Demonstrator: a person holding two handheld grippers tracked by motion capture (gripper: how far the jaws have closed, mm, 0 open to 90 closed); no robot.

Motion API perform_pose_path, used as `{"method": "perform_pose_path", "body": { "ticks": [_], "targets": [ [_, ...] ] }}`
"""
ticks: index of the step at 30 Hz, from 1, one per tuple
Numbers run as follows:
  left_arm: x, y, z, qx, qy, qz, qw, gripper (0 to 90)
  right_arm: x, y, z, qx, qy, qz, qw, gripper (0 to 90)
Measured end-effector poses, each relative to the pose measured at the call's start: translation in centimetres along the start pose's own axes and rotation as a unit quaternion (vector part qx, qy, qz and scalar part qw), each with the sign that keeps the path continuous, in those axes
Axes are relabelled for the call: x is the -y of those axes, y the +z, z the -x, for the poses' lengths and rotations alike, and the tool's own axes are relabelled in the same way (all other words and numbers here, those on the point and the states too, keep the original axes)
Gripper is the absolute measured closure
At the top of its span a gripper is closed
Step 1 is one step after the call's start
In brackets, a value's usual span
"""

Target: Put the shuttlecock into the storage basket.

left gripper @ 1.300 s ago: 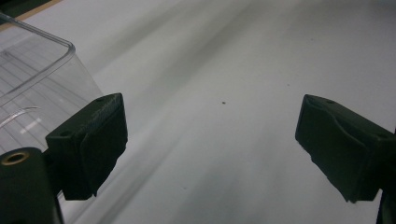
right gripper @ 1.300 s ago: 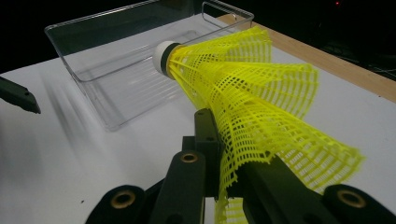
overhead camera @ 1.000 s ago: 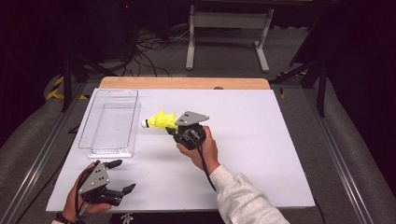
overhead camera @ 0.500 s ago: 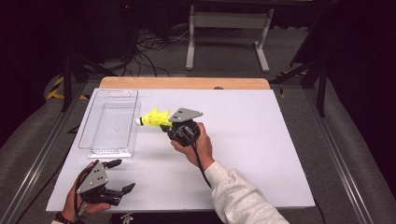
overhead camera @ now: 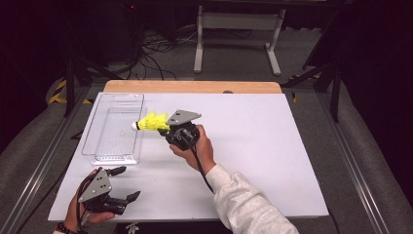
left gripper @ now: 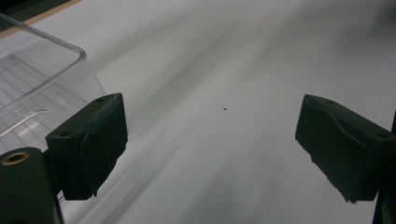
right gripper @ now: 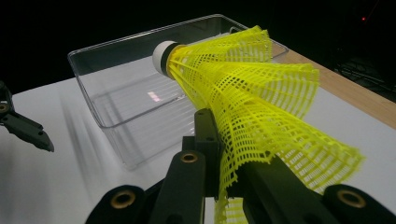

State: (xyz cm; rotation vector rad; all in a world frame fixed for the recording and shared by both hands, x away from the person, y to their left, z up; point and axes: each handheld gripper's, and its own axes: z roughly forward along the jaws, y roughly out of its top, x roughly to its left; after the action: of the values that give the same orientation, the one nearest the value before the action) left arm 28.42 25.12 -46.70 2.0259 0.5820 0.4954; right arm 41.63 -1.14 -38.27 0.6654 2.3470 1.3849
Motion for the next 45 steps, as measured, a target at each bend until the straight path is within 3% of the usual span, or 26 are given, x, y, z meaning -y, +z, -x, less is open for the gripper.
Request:
{"method": "perform_pose_path", "body": {
  "ticks": [22, 45],
  "targets": [
    [0.2, -0.4, 0.0, -0.001, -0.004, 0.005, 1.0000, 10.1, -0.8, 1.4, -1.3, -0.016, -0.014, -0.007, 0.9997, 88.3],
    [0.5, -0.9, -0.1, -0.002, -0.011, 0.012, 0.9999, 10.2, -2.5, 4.2, -3.4, -0.051, -0.045, -0.025, 0.9974, 88.3]
  ]
}}
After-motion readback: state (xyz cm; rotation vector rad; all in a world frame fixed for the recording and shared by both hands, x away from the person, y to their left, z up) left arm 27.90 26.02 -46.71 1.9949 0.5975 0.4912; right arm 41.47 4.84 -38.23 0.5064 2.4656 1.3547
